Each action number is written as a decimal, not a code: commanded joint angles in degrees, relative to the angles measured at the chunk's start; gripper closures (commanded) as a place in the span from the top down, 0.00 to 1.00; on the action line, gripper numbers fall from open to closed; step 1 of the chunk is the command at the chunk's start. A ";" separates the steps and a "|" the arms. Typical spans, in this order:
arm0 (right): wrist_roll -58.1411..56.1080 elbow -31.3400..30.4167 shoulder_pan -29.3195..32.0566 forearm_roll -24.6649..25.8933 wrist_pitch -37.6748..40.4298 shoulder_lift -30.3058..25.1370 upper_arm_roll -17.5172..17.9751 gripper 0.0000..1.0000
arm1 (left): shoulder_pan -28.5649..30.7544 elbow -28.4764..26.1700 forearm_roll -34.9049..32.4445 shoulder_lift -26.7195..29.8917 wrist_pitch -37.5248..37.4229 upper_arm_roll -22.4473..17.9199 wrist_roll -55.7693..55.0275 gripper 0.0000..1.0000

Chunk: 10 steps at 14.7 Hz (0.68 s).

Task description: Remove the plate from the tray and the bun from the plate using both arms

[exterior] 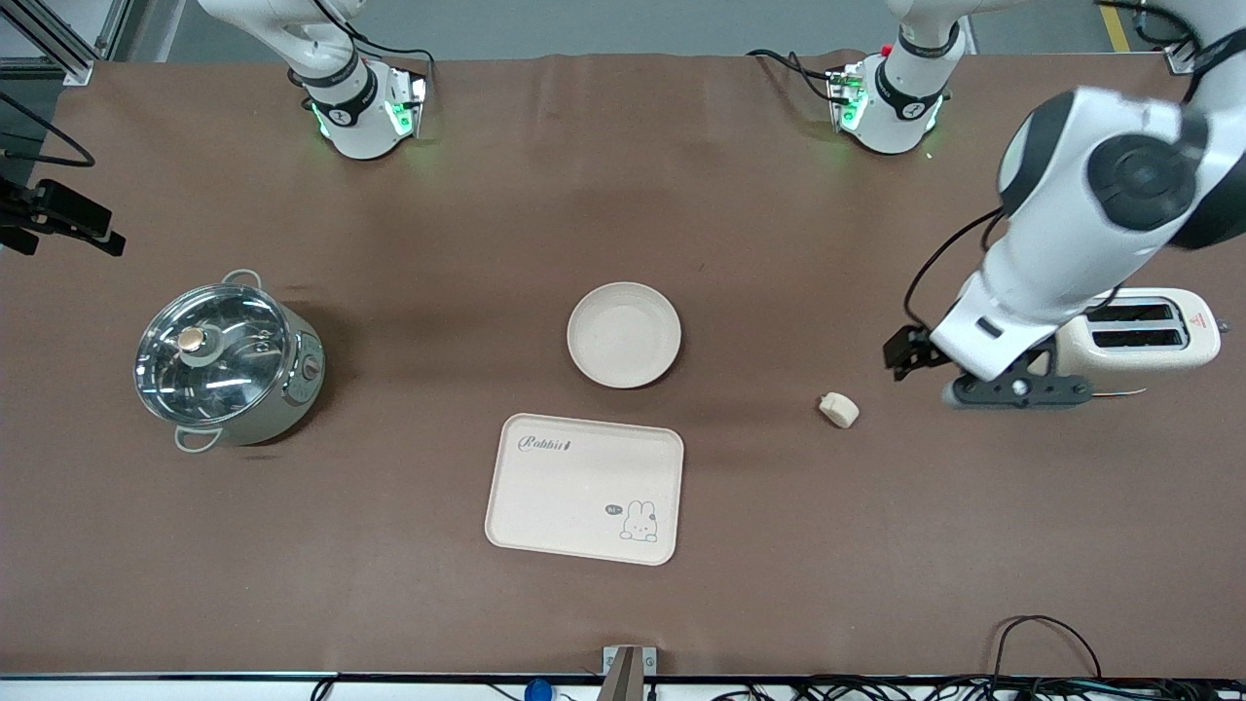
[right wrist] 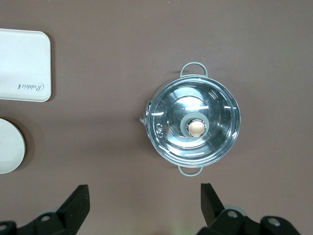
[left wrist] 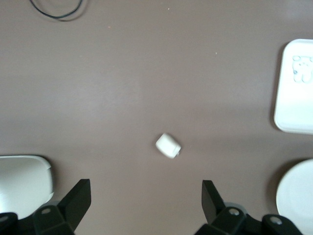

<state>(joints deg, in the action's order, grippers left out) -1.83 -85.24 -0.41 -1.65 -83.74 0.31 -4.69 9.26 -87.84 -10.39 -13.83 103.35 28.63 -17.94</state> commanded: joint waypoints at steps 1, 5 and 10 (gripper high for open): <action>-0.19 0.34 0.14 0.25 0.24 -0.04 0.30 1.00 | -2.30 1.54 5.36 6.78 -7.53 -6.10 3.26 1.00; -0.55 0.52 -0.47 0.33 0.15 -0.04 0.30 1.00 | -13.38 0.75 10.83 13.56 -12.65 -23.94 9.47 1.00; -0.63 0.34 -0.47 0.77 1.21 -0.04 0.30 1.00 | -18.23 -3.30 9.87 16.47 -11.24 -30.30 13.28 1.00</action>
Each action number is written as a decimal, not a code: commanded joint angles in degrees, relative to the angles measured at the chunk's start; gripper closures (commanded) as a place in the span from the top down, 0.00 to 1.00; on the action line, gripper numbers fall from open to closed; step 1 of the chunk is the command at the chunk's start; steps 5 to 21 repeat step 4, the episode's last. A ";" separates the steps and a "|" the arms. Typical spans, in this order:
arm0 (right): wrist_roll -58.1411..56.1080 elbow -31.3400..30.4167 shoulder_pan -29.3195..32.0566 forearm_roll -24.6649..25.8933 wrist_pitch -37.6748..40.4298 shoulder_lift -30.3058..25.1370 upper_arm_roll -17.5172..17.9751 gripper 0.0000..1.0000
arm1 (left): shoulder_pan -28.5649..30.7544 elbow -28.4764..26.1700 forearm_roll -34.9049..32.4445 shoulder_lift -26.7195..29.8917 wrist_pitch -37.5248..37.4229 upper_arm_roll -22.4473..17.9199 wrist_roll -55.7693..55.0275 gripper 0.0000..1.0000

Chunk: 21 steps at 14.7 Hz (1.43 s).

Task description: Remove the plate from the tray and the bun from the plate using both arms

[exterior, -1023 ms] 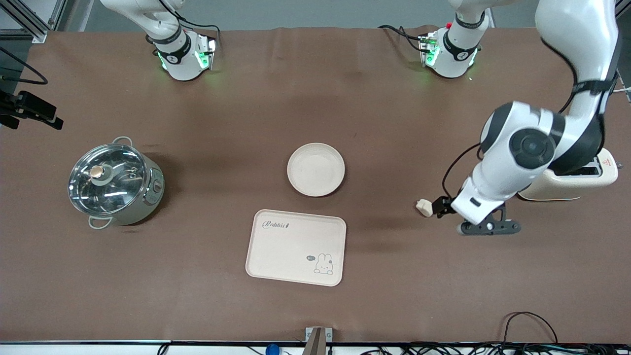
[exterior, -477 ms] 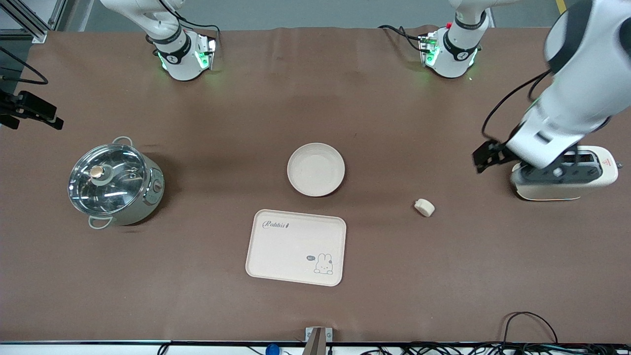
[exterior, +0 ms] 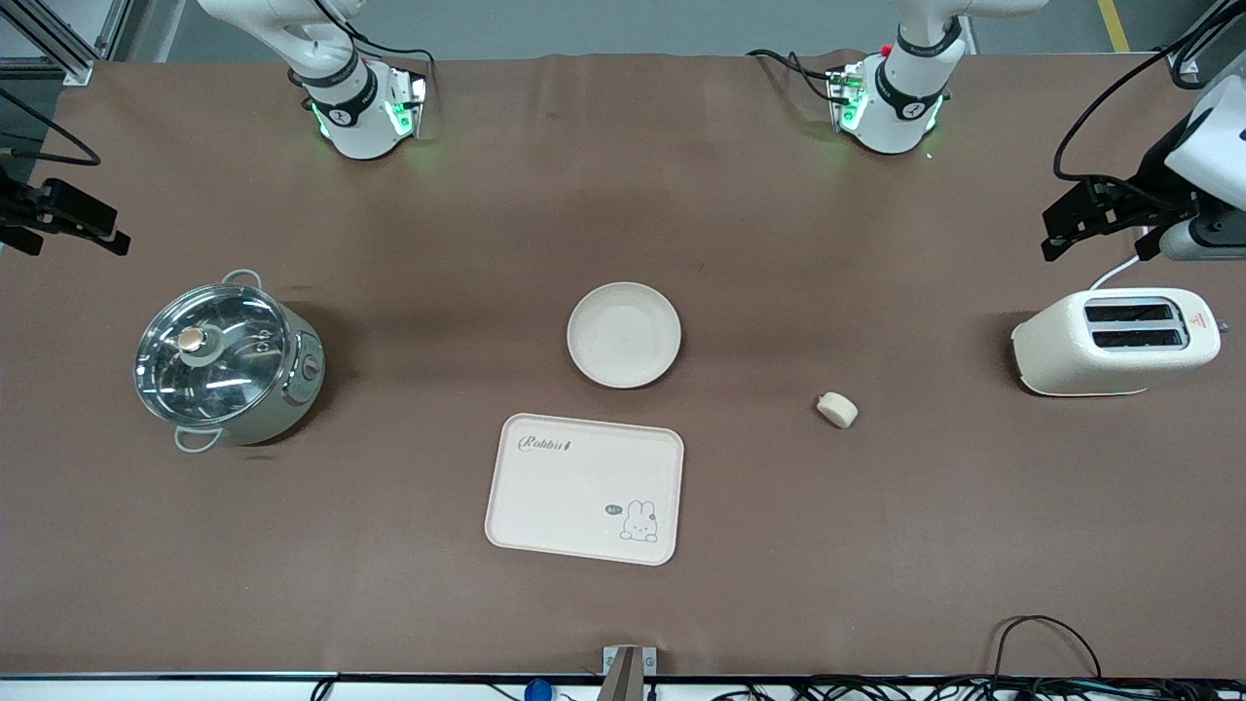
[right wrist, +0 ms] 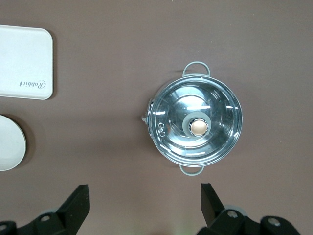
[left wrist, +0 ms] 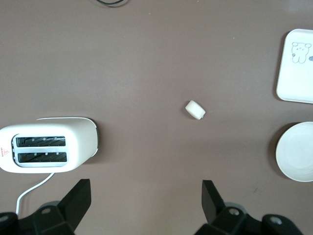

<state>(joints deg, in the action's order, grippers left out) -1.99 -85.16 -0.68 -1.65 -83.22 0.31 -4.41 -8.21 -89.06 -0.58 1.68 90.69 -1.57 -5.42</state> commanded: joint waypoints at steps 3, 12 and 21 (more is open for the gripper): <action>-0.47 0.52 -0.20 0.77 -0.09 -0.05 0.01 1.00 | -0.58 1.17 0.14 -0.89 1.16 -0.19 0.67 1.00; -0.47 0.52 -0.20 0.77 -0.27 -0.05 0.01 1.00 | -0.75 1.17 0.05 -0.98 1.16 -0.28 0.93 1.00; -0.47 0.52 -0.20 0.77 -0.27 -0.05 0.01 1.00 | -0.75 1.17 0.05 -0.98 1.16 -0.28 0.93 1.00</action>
